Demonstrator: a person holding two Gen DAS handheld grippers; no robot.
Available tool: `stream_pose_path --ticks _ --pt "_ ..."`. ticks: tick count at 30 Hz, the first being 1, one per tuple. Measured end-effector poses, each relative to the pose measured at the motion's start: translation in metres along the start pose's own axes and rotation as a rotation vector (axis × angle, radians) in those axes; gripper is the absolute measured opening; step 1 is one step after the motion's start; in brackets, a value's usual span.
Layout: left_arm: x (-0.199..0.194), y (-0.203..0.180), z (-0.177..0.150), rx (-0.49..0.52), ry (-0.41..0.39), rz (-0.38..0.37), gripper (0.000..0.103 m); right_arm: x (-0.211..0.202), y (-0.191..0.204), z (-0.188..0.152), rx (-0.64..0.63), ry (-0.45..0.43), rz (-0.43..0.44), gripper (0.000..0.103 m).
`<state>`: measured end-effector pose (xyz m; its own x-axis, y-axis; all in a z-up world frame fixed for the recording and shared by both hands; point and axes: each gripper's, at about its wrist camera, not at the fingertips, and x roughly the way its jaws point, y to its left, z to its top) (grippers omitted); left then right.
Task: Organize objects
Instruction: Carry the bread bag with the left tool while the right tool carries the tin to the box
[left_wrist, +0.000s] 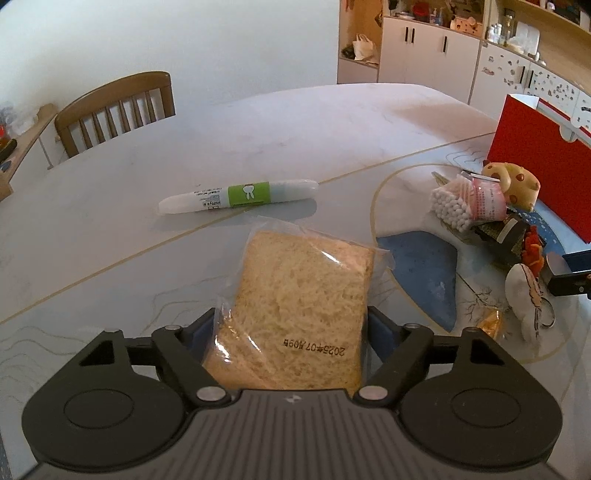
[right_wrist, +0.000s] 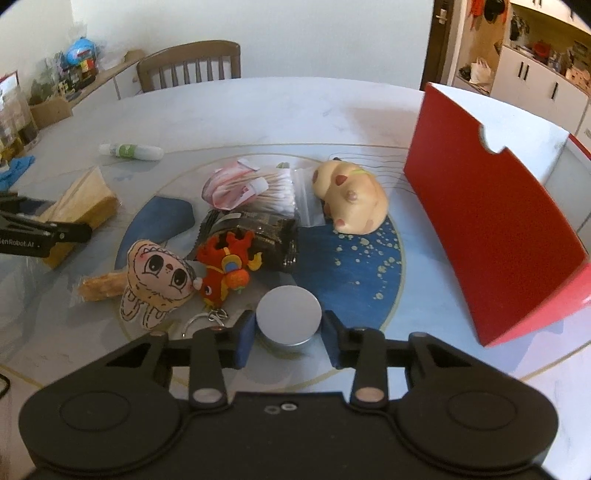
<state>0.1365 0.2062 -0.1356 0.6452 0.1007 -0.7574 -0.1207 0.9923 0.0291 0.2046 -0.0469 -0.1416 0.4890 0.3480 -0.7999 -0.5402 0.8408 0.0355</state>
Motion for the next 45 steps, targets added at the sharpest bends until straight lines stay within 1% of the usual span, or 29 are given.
stream_pose_path --ticks 4,7,10,16,18,21,24,28,34,37,40,45 --pt "-0.009 -0.004 -0.001 -0.03 0.009 0.013 0.08 -0.015 -0.005 -0.003 0.029 -0.019 0.01 0.038" --pt "-0.019 -0.01 -0.001 -0.038 0.005 0.012 0.08 -0.03 -0.005 -0.005 0.022 -0.035 0.005 0.038" --pt "-0.032 -0.018 -0.001 -0.057 -0.001 -0.004 0.08 -0.046 -0.005 -0.006 0.006 -0.056 0.0 0.038" --pt "-0.061 -0.04 0.007 -0.092 -0.021 -0.042 0.08 -0.081 -0.015 -0.002 0.021 -0.109 0.016 0.038" --pt "-0.071 -0.049 0.012 -0.096 -0.036 -0.044 0.08 -0.092 -0.02 0.0 0.027 -0.125 0.026 0.038" --pt "-0.086 -0.065 0.022 -0.098 -0.057 -0.071 0.08 -0.108 -0.029 0.004 0.034 -0.139 0.039 0.038" --pt "-0.095 -0.084 0.034 -0.08 -0.068 -0.1 0.08 -0.121 -0.038 0.008 0.027 -0.148 0.044 0.038" --pt "-0.101 -0.11 0.049 -0.058 -0.078 -0.137 0.08 -0.134 -0.057 0.011 0.036 -0.161 0.047 0.038" --pt "-0.101 -0.156 0.066 -0.017 -0.086 -0.182 0.08 -0.141 -0.091 0.012 0.043 -0.175 0.043 0.038" --pt "-0.094 -0.179 0.072 0.017 -0.081 -0.178 0.08 -0.141 -0.111 0.012 0.045 -0.172 0.042 0.038" --pt "-0.088 -0.199 0.076 0.026 -0.063 -0.19 0.08 -0.142 -0.133 0.012 0.05 -0.176 0.038 0.038" --pt "-0.081 -0.236 0.088 0.055 -0.058 -0.195 0.08 -0.141 -0.172 0.013 0.079 -0.181 0.042 0.038"
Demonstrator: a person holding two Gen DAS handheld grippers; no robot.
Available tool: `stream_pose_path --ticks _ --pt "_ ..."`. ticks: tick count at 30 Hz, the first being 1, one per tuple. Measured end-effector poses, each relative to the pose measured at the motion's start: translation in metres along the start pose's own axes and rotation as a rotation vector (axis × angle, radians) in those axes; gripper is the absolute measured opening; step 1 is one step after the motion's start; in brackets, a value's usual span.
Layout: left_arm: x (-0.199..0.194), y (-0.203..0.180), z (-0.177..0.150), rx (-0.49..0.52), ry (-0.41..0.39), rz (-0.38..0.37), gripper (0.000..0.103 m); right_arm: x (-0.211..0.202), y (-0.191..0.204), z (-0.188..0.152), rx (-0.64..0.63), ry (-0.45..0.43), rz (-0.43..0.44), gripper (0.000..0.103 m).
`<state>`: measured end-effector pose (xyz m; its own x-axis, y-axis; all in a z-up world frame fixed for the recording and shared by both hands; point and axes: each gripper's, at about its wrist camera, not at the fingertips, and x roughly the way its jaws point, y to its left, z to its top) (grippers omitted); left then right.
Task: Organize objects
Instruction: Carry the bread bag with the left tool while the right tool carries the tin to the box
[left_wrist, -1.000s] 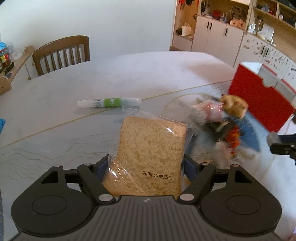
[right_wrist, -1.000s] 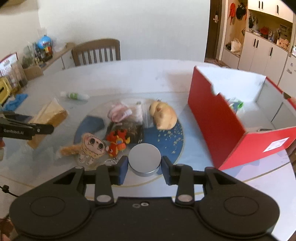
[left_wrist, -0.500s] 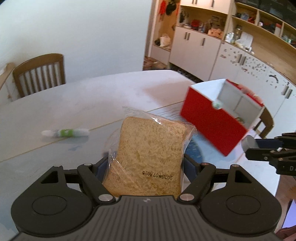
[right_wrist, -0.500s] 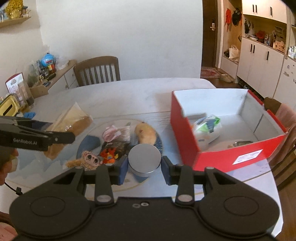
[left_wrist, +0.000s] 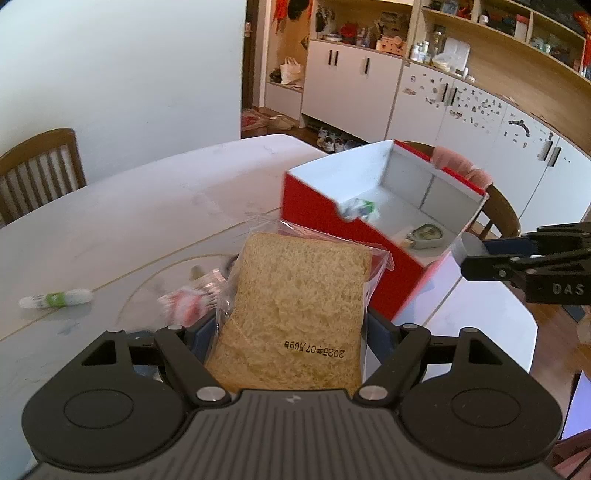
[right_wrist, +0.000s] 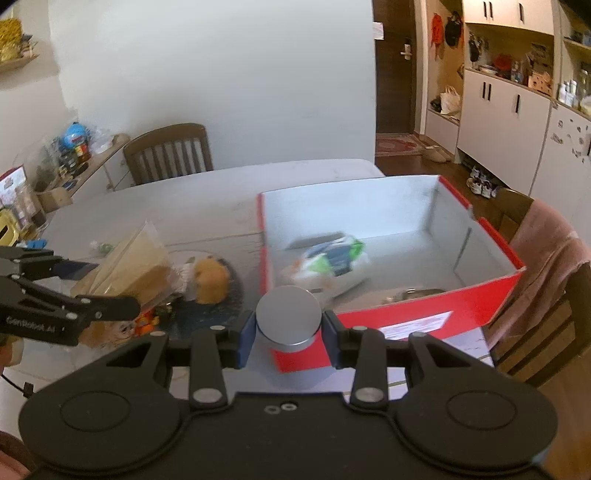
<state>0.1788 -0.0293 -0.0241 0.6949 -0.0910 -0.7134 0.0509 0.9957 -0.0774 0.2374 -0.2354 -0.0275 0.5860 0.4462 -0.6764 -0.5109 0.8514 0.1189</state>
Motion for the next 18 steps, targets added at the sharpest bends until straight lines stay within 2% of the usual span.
stream_pose_path --ticks 9,14,18 --pt "0.027 -0.052 0.034 0.034 -0.002 -0.031 0.08 0.003 -0.061 0.018 -0.021 -0.024 -0.004 0.038" --pt "0.058 -0.081 0.061 0.078 0.032 -0.047 0.08 0.026 -0.096 0.035 -0.022 -0.005 0.013 0.038" --pt "0.09 -0.099 0.078 0.113 0.077 -0.072 0.08 0.053 -0.117 0.042 -0.038 0.036 -0.007 0.038"
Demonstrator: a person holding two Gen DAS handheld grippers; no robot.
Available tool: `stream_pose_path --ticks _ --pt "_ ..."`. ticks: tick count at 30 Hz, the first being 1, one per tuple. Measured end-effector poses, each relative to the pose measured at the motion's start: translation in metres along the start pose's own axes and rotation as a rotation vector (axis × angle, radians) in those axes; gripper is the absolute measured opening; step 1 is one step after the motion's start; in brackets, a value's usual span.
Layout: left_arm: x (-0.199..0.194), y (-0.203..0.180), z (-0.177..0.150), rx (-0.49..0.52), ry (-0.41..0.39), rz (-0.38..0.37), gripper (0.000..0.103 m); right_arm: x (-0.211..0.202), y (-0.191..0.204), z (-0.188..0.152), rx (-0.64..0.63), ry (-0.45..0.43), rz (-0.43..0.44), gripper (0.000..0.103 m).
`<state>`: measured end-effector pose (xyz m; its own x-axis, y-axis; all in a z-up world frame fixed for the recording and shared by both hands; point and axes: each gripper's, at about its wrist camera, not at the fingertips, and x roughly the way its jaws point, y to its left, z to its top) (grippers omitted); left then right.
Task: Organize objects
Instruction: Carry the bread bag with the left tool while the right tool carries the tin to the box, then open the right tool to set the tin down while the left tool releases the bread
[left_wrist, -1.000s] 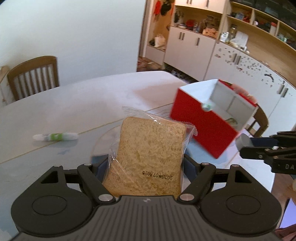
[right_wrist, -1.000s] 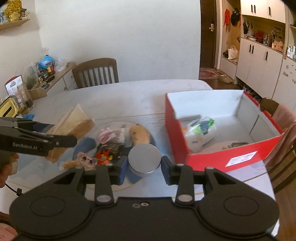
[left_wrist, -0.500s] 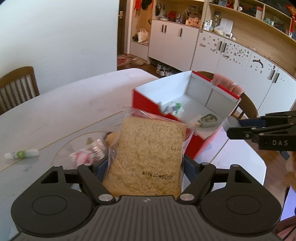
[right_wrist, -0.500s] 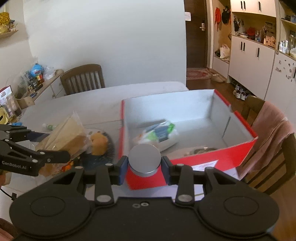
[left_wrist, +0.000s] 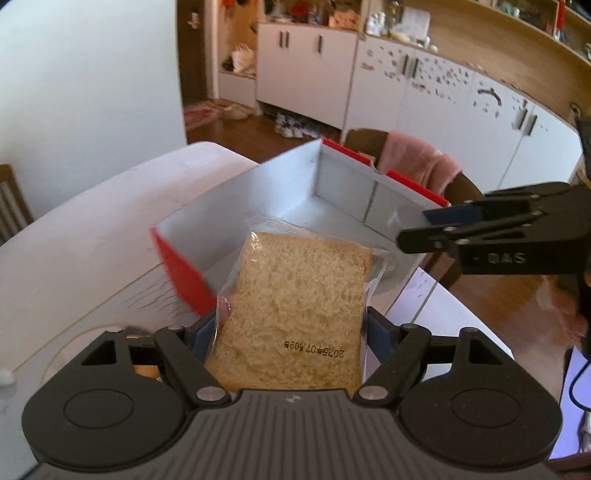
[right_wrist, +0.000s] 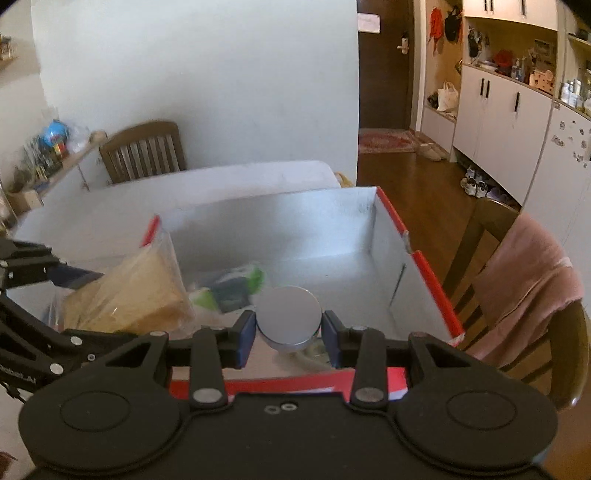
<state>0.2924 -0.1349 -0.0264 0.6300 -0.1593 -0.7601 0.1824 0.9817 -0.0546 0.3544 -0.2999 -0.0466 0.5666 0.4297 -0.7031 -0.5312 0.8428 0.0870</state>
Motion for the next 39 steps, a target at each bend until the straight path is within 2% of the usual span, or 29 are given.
stream_pose_path --ticks 5,8,12,17,23,32,39 --pt "0.038 -0.009 0.022 0.018 0.058 0.02 0.08 0.03 -0.021 0.01 0.018 0.045 -0.008 0.038" --pt "0.056 -0.018 0.032 0.08 0.074 0.049 0.08 0.05 -0.03 0.011 0.031 0.091 -0.017 0.038" --pt "0.081 -0.023 0.039 0.105 0.121 0.058 0.08 0.073 -0.034 0.012 0.039 0.148 -0.027 0.038" --pt "0.111 -0.03 0.045 0.147 0.18 0.084 0.08 0.091 -0.031 0.012 0.03 0.215 0.001 0.038" --pt "0.134 -0.035 0.046 0.2 0.248 0.113 0.08 0.103 -0.032 0.007 0.026 0.266 -0.015 0.038" --pt "0.16 -0.037 0.046 0.224 0.384 0.111 0.08 0.108 -0.03 0.003 -0.004 0.297 -0.023 0.039" --pt "0.167 -0.038 0.048 0.226 0.432 0.101 0.082 0.108 -0.026 0.004 -0.033 0.305 -0.014 0.041"
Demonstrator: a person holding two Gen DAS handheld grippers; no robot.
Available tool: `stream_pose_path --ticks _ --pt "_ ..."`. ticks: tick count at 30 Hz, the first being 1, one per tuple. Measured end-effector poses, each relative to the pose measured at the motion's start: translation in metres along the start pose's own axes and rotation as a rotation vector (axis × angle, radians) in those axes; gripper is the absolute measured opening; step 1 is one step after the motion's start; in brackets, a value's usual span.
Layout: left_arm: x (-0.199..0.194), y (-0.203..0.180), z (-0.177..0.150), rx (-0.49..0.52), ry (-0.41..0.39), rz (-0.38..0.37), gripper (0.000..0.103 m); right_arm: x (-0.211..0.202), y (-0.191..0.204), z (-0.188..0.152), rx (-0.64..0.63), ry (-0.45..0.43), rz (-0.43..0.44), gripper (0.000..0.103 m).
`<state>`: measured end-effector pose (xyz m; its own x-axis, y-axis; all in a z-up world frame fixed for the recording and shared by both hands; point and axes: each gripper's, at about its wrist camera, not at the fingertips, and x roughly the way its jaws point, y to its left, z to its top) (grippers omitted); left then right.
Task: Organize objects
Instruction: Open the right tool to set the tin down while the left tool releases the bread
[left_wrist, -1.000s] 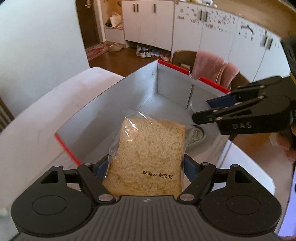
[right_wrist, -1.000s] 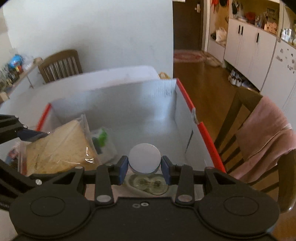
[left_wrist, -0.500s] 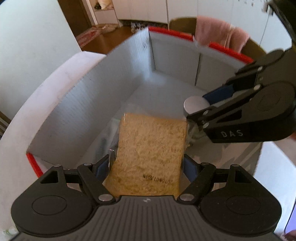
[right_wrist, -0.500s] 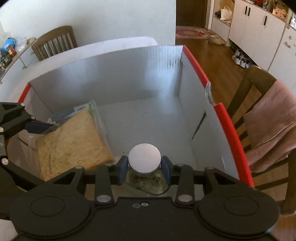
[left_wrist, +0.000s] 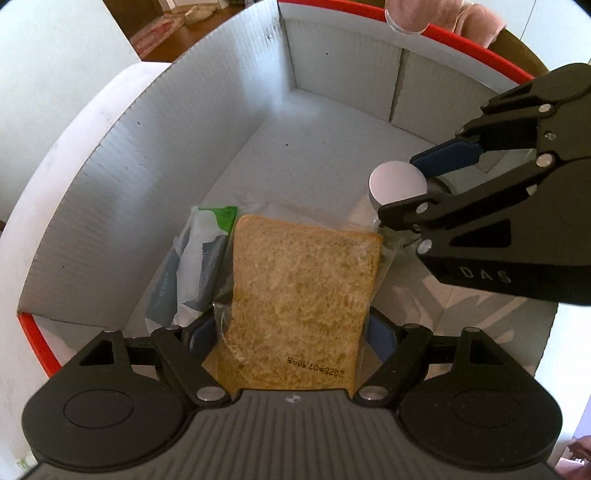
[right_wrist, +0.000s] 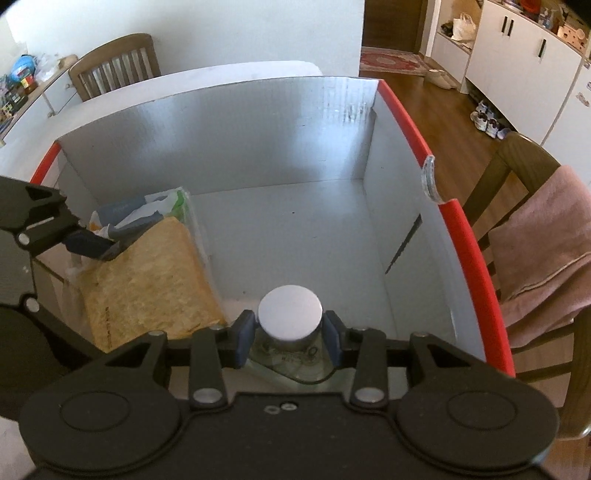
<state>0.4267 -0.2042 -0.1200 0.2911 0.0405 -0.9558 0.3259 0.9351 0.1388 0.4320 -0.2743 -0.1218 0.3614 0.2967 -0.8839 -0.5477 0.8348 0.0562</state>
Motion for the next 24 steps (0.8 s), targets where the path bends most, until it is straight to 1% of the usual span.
stream_pose_path --ticks 4,9,12,14,17,20,24 --pt "0.0 0.003 0.0 -0.011 0.012 -0.019 0.082 -0.004 0.002 0.0 -0.023 -0.011 -0.005 0.047" --pt "-0.006 0.01 -0.004 -0.052 -0.004 -0.067 0.083 -0.014 -0.002 0.0 -0.02 -0.045 -0.01 0.048" --pt "-0.015 0.02 -0.009 -0.103 -0.041 -0.113 0.083 -0.025 -0.006 -0.002 0.0 -0.072 -0.001 0.051" --pt "-0.022 0.026 -0.014 -0.131 -0.07 -0.141 0.083 -0.032 -0.006 -0.004 0.008 -0.084 0.006 0.062" --pt "-0.032 0.034 -0.019 -0.164 -0.108 -0.152 0.09 -0.045 -0.006 -0.008 0.014 -0.11 0.007 0.062" --pt "-0.048 0.034 -0.024 -0.167 -0.148 -0.15 0.09 -0.054 -0.007 -0.013 0.024 -0.128 0.014 0.063" --pt "-0.07 0.044 -0.03 -0.184 -0.208 -0.173 0.09 -0.07 -0.005 -0.02 0.027 -0.153 0.03 0.063"
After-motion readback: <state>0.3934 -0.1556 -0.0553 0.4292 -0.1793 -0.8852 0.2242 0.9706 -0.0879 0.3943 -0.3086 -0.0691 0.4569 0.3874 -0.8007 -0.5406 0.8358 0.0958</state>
